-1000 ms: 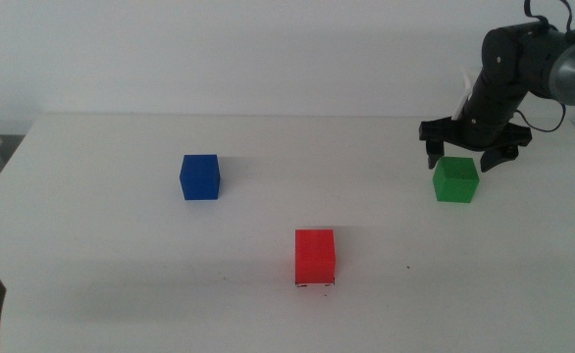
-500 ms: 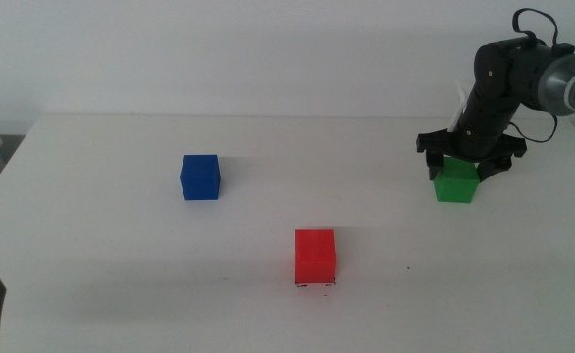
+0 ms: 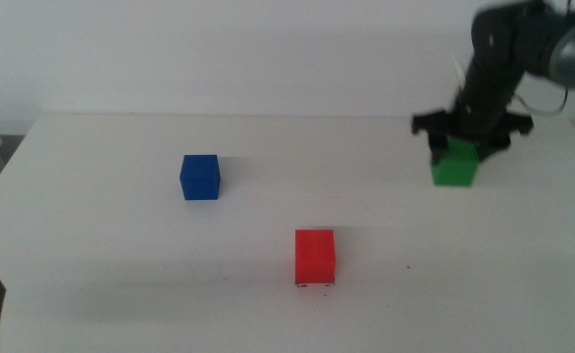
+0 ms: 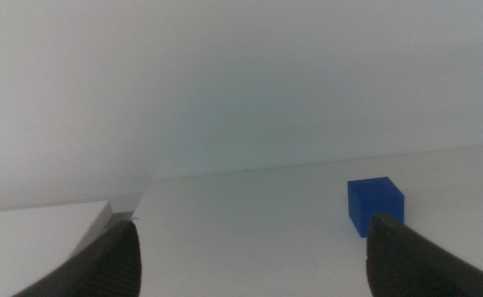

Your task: Stack red cubes first, then green, then blue cubes in a specific spot.

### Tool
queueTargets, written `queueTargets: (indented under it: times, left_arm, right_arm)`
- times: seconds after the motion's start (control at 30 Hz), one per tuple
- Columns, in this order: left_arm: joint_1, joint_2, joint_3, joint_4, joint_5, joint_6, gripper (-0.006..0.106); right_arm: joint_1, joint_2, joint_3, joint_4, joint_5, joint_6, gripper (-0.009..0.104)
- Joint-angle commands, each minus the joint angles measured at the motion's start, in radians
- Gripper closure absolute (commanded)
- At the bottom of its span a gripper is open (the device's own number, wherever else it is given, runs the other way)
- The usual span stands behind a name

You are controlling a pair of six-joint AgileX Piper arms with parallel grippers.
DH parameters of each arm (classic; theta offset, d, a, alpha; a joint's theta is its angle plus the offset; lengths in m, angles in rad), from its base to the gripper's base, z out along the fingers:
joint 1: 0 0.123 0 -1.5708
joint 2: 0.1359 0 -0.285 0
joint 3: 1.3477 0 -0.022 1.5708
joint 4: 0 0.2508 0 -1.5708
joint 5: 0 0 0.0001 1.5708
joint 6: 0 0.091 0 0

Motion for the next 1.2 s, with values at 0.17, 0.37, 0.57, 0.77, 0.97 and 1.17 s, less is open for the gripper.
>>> queueTargets:
  times: [0.17,0.37,0.57,0.77,0.97,1.17]
  left_arm:
    - [-0.003,-0.004,-0.001,0.056,-0.005,-0.011,0.007]
    - [-0.003,-0.004,-0.001,0.063,-0.005,-0.011,0.007]
    - [-0.003,-0.004,-0.001,0.063,-0.005,-0.011,0.007]
    - [-0.003,-0.004,-0.001,0.063,-0.005,-0.011,0.007]
    - [-0.003,-0.004,-0.001,0.063,-0.005,-0.011,0.007]
    - [-0.003,-0.004,-0.001,0.063,-0.005,-0.011,0.007]
  right_arm:
    - [0.245,-0.171,-0.002,-0.109,0.056,0.178,0.083]
    - [0.419,-0.175,0.013,-0.099,0.056,0.298,0.083]
    - [0.492,-0.175,0.09,-0.126,0.056,0.432,0.083]
    - [0.511,-0.171,0.145,-0.137,0.003,0.481,0.083]
    - [0.531,-0.141,0.145,-0.143,-0.012,0.481,0.083]
    - [0.542,-0.113,0.145,-0.141,-0.024,0.481,0.083]
